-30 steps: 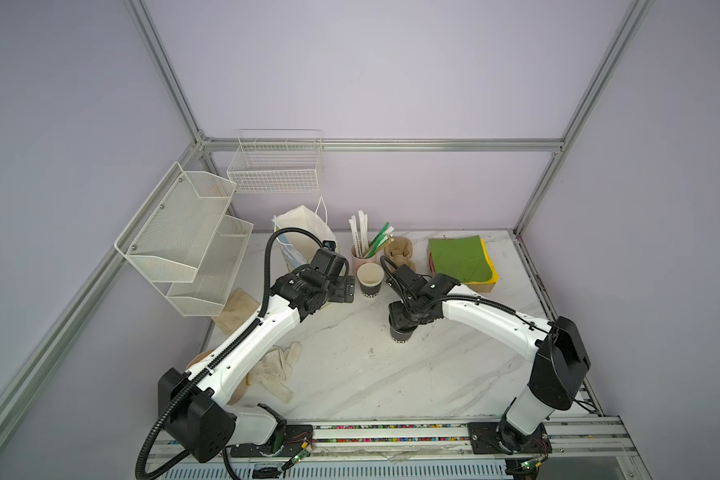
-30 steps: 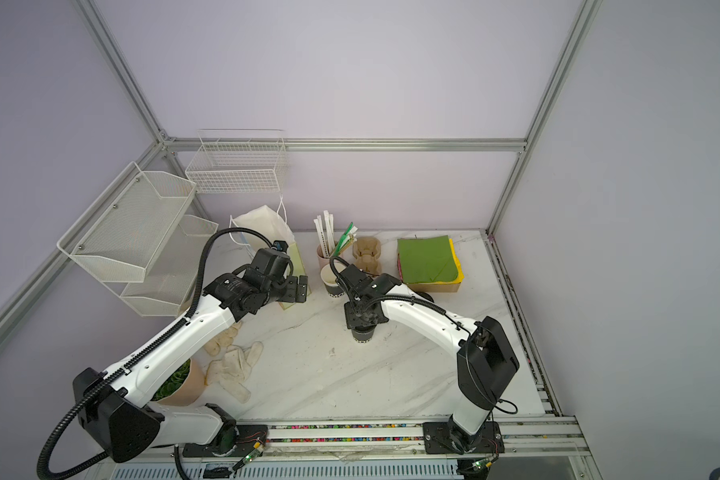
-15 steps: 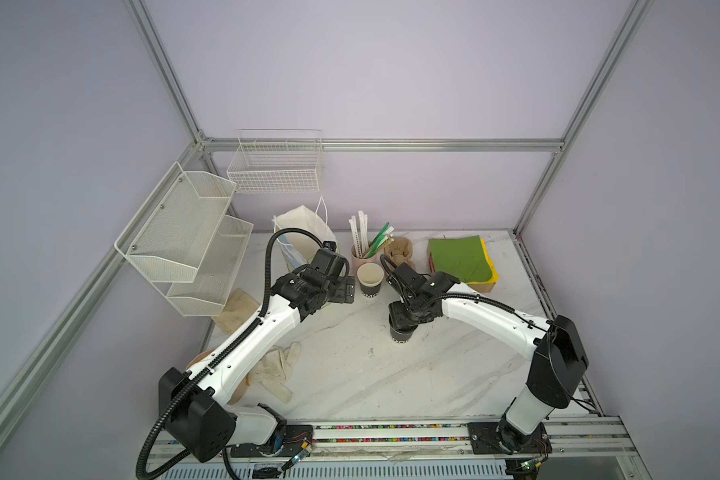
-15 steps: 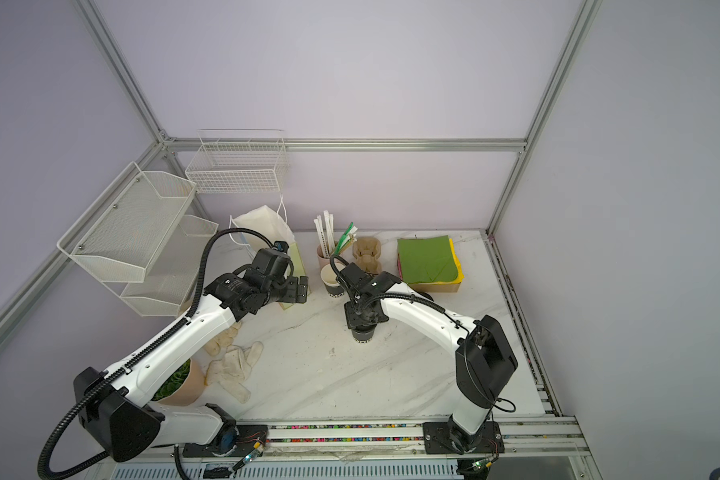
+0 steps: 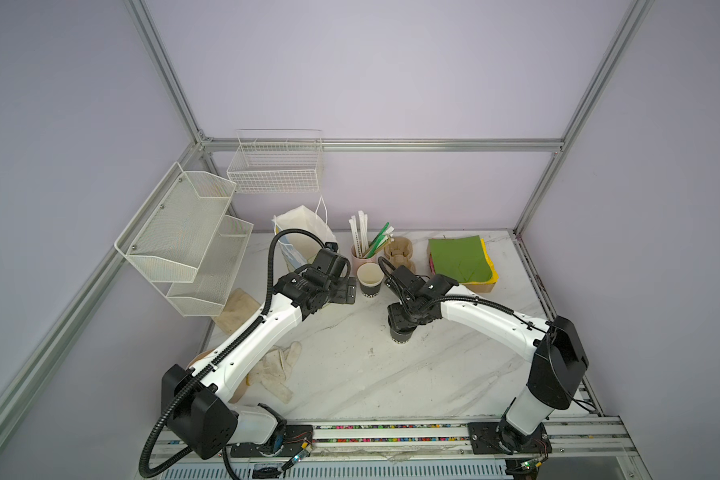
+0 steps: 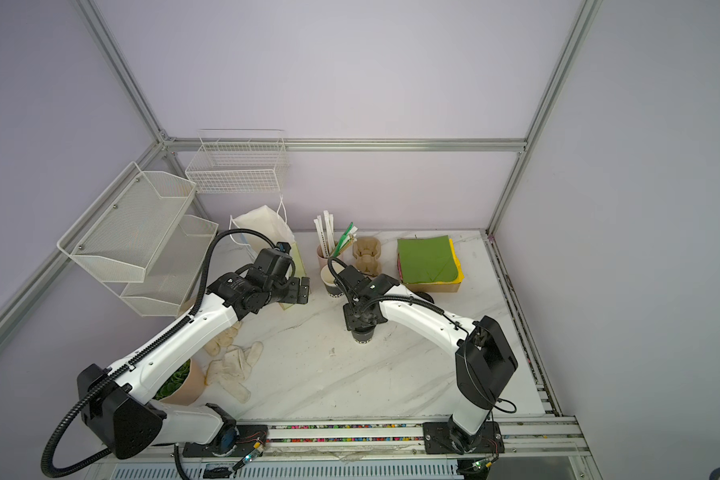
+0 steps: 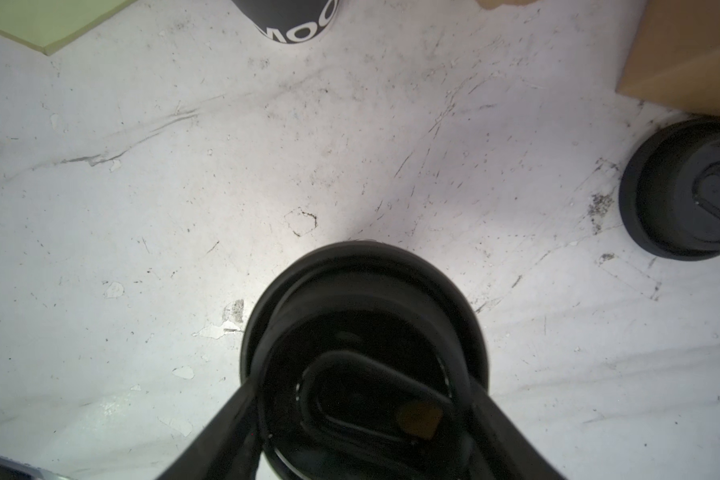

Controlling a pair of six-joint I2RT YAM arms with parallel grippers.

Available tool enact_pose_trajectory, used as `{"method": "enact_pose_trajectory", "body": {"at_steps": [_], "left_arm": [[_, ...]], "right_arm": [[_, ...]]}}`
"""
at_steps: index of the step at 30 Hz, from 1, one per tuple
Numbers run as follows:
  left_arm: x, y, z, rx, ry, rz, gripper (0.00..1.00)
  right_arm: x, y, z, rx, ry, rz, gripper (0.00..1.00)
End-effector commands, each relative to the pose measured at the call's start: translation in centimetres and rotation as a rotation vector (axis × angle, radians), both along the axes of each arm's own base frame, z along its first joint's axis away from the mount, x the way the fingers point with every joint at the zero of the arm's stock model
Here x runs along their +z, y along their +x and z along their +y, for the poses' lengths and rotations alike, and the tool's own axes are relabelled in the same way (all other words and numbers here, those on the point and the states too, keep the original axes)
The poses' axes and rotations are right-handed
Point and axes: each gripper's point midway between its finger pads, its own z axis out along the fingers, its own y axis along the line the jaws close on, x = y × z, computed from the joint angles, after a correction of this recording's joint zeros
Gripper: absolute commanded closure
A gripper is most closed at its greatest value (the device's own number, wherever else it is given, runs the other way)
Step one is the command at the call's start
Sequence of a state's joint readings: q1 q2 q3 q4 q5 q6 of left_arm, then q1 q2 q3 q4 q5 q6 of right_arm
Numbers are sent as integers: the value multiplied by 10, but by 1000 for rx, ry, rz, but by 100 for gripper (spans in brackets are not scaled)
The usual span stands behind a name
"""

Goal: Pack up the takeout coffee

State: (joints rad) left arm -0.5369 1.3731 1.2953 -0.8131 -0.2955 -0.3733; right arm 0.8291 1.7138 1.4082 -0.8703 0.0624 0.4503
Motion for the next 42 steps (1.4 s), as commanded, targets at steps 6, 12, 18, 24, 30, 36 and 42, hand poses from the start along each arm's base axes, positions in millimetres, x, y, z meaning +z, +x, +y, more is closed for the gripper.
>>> {"method": "enact_pose_trajectory", "body": {"at_steps": [6,12,18,24,30,36,42], "left_arm": [[4,0,-3,-25,-2,-3,0],[5,-1,-4,-28,-2,-5,0],[3,-1,-5,-33,-3,4,0],[2,-1,-5,-34,-1,6,0],[1,-1,-6,-39,-1,12,0],[1,-1,-7,-44,-2,14,0],[0,-1,-7,-46,2,16,0]], "right_arm": [[-79,-63,-21,49,-141,350,32],[-96,-77,-21,56,-109,409,32],[-112,-89,-33,46,-156,459,32],[-117,-102,-39,70,-184,529,32],[-96,-99,-31,69,-174,546,32],[-100,-102,-28,98,-163,571,32],[-98,-96,-25,93,-153,544,33]]}}
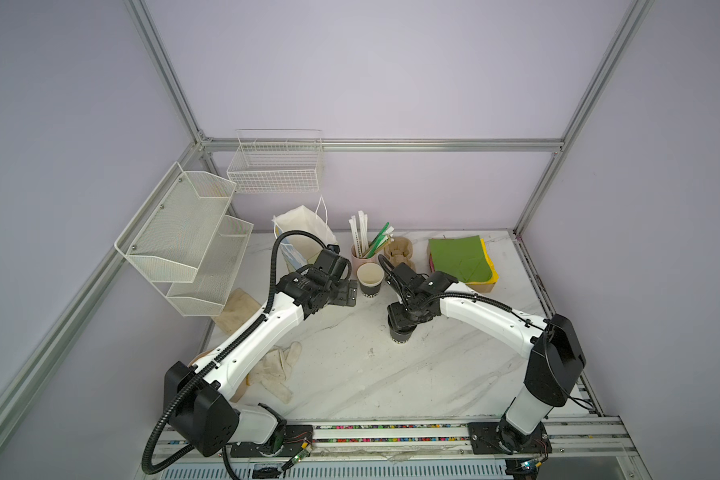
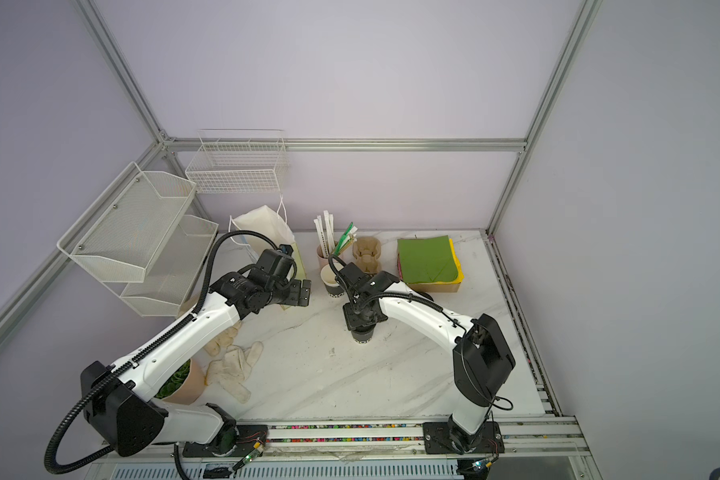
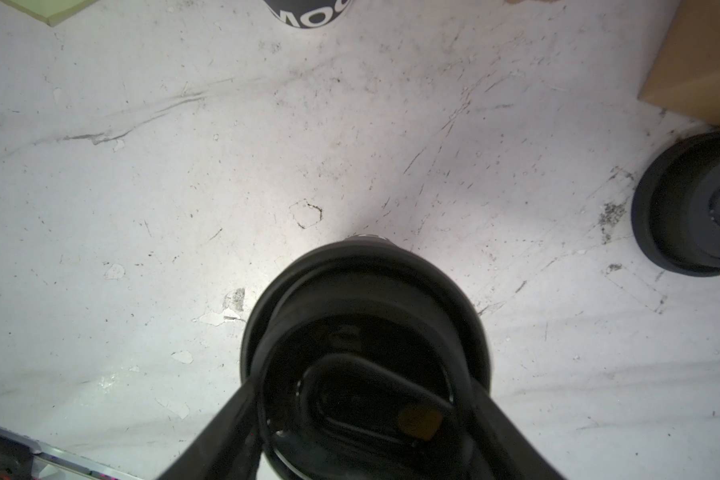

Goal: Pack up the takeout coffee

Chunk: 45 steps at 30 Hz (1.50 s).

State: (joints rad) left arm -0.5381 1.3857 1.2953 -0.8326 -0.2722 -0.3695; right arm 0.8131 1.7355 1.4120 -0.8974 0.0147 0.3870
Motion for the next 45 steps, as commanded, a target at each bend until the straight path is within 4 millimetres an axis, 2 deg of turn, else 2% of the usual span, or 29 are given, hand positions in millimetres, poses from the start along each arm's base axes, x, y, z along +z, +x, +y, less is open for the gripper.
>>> {"method": "enact_pose_trajectory", "body": {"at_steps": [1,4,9,18,28,45], "left_arm": [[8,2,-4,-28,-4,-20,0],[7,2,-6,-33,-6,-15,0],[7,2,-7,-36,-12,-14,0],[6,2,-11,-41,-29,-4,0],[4,2,-9,-34,-14,-2,0],[3,2,-9,-31,-6,2,0]], "right_arm": [[-83,-86,-18,26,-132,468,33],[-71,-80,-13,29,-125,449,33],[-47,-58,-13,2,-139,336,33],[-8,-35,-7,3,-103,215,32],[-15,-40,-7,36,-96,227,27],[7,-26,4,39,-55,163,20]]}}
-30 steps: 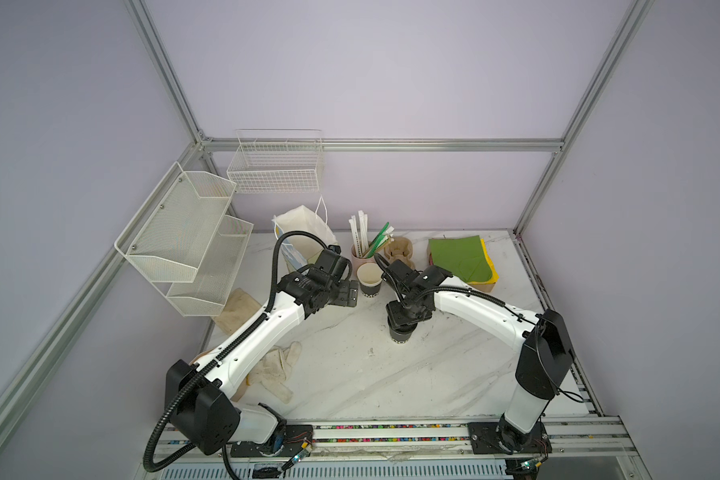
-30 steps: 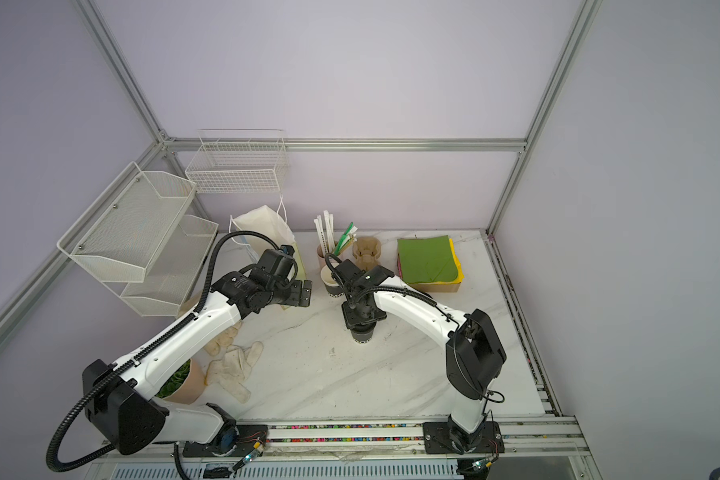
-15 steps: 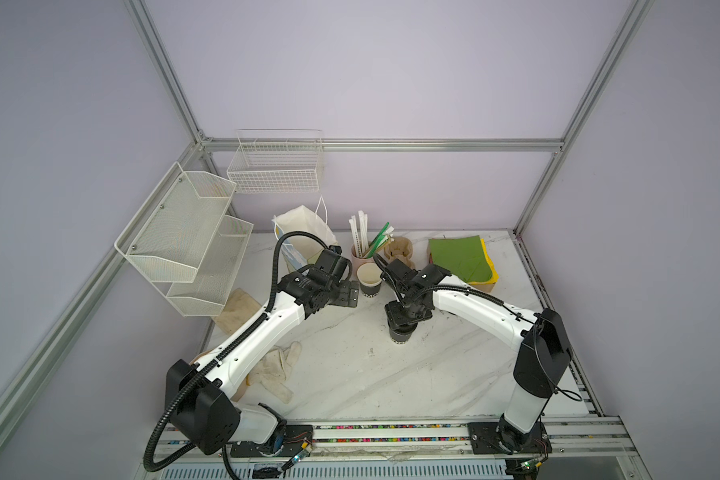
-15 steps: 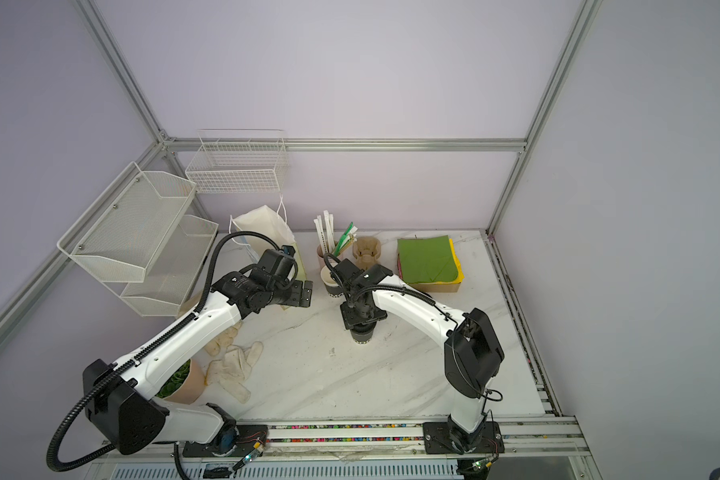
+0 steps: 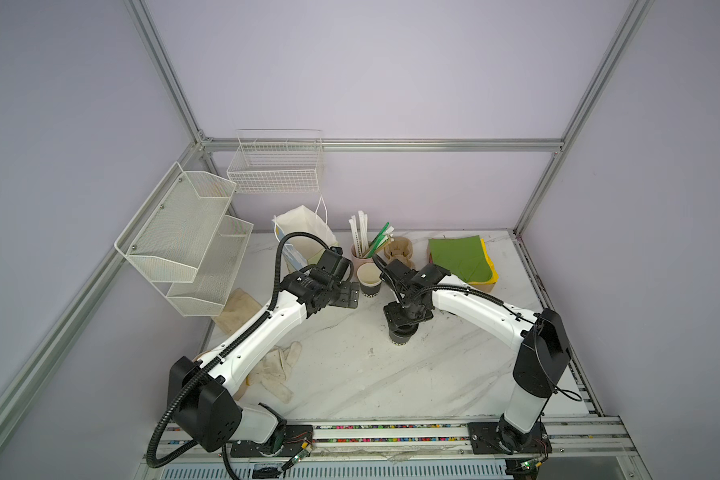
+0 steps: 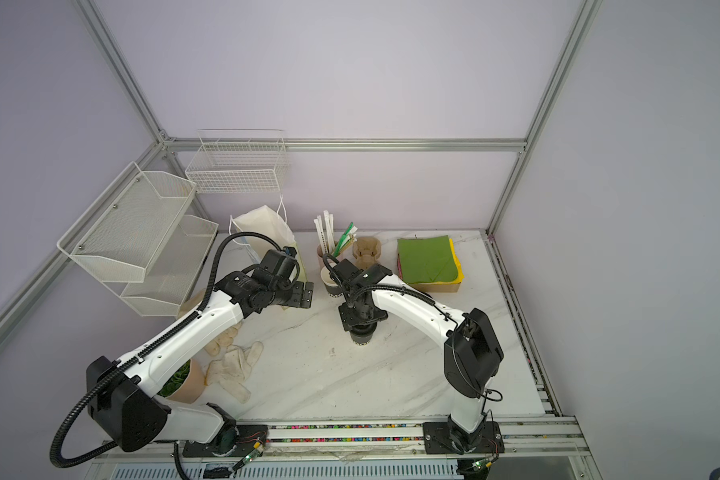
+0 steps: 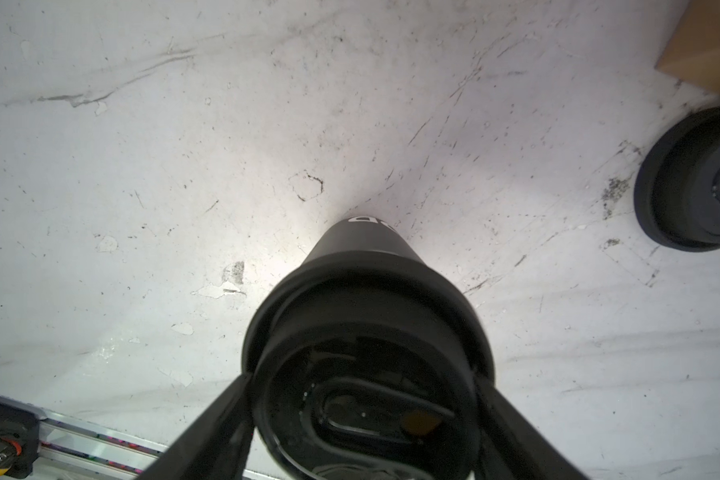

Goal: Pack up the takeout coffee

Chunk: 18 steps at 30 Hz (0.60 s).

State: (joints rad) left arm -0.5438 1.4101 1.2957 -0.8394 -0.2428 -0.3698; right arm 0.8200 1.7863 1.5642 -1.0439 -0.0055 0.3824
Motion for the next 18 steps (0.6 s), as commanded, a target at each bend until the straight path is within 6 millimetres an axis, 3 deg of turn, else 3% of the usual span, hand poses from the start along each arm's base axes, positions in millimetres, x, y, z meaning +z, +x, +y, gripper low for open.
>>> {"method": "enact_pose_trajectory", "body": {"at_steps": [1,18], "left_arm": [[14,4,-1,-8,-1,-36,0],[14,4,-1,-9,1,-38,0]], "right_arm": [[-13,-24,-3,24,-36,119,20],[-4,-9,-6,11,-61,40,29]]}}
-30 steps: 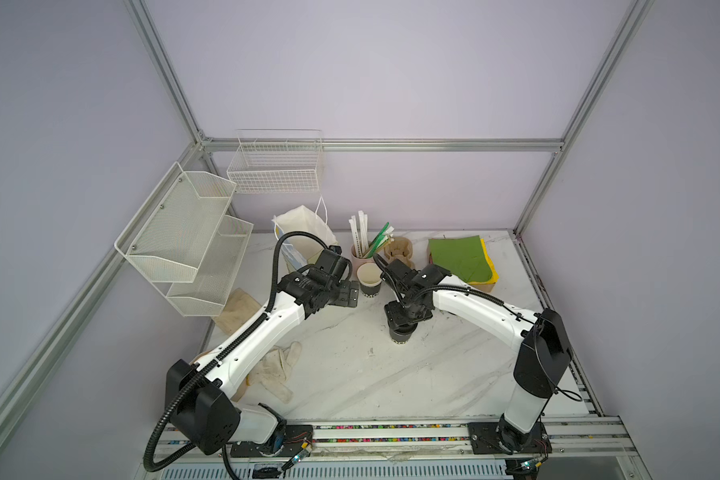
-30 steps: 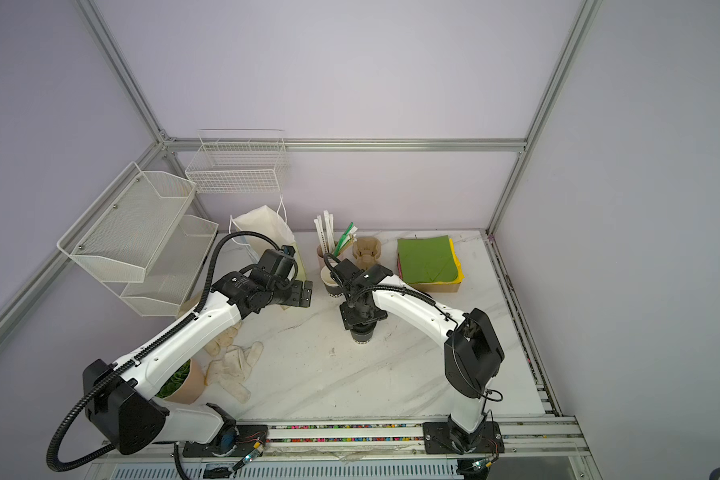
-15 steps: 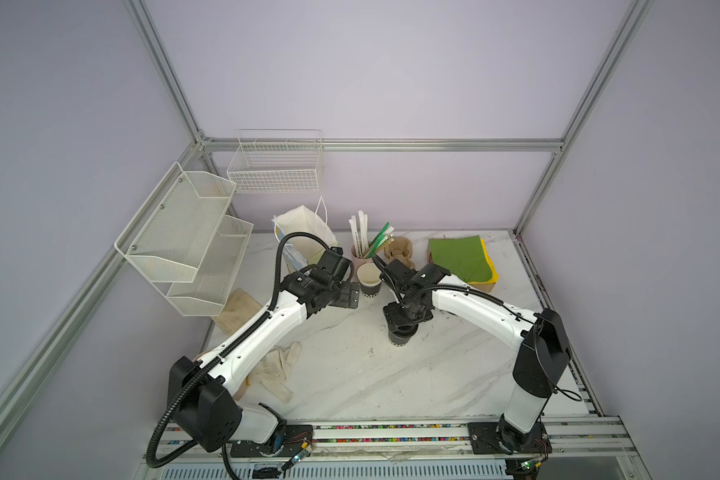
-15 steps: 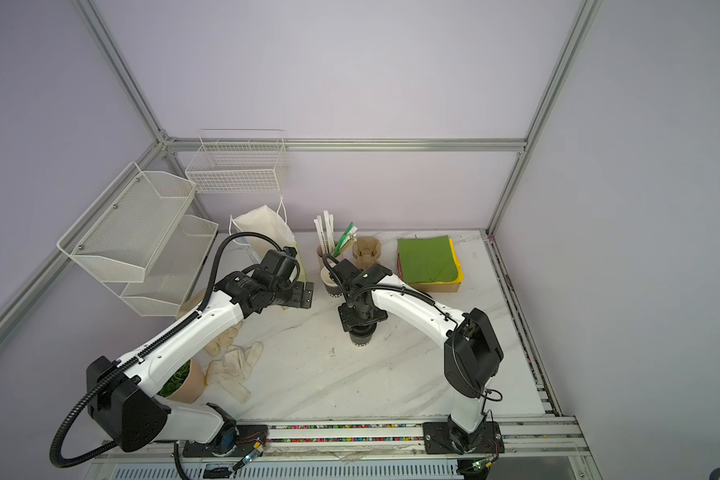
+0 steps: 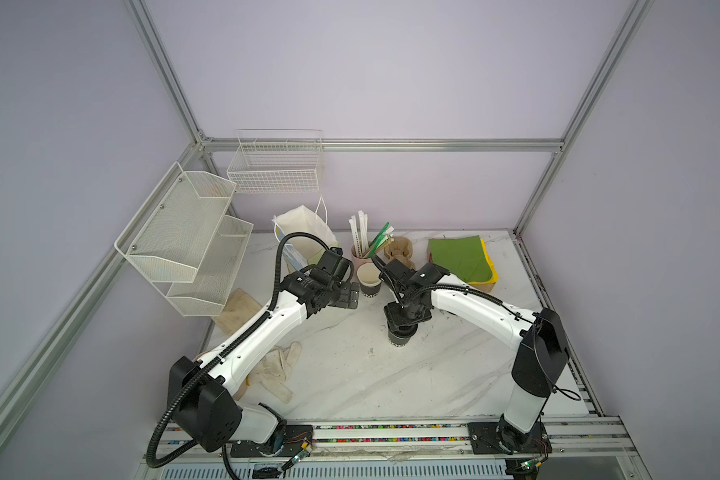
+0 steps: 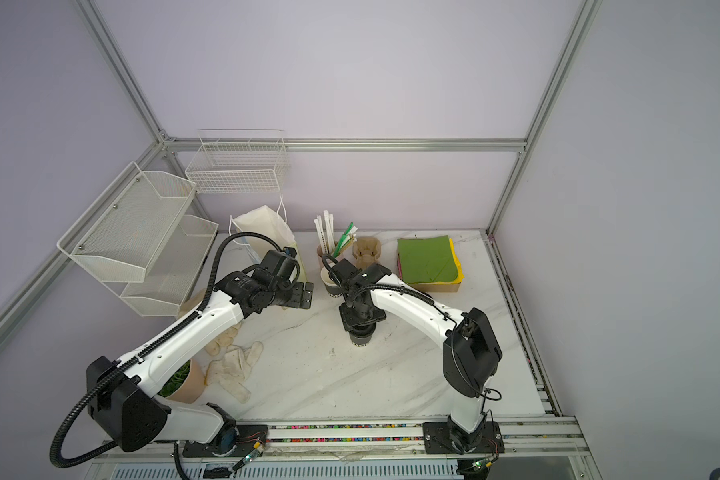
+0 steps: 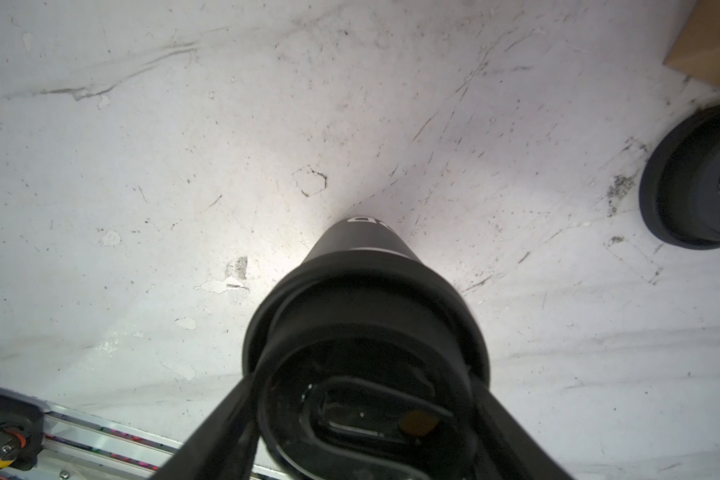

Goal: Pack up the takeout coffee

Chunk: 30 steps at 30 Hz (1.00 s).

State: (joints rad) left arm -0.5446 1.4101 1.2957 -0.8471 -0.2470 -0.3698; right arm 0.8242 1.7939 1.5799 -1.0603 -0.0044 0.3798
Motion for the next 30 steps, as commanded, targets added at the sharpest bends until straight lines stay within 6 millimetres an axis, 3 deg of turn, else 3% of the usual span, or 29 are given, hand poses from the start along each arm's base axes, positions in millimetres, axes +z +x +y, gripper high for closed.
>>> {"method": "enact_pose_trajectory", "body": {"at_steps": [1,11,21,30], "left_arm": [[15,5,-3,-11,-5,-42,0],[15,4,-5,-18,-8,-40,0],[15,3,-7,-23,-11,-41,0],[15,1,-12,-39,-18,-36,0]], "right_arm": [[-4,-8,-7,4,-54,33,29],[6,-1,0,-1,-15,-7,29],[-3,2,0,-7,-21,-14,29],[-33,0,3,5,-56,22,27]]}}
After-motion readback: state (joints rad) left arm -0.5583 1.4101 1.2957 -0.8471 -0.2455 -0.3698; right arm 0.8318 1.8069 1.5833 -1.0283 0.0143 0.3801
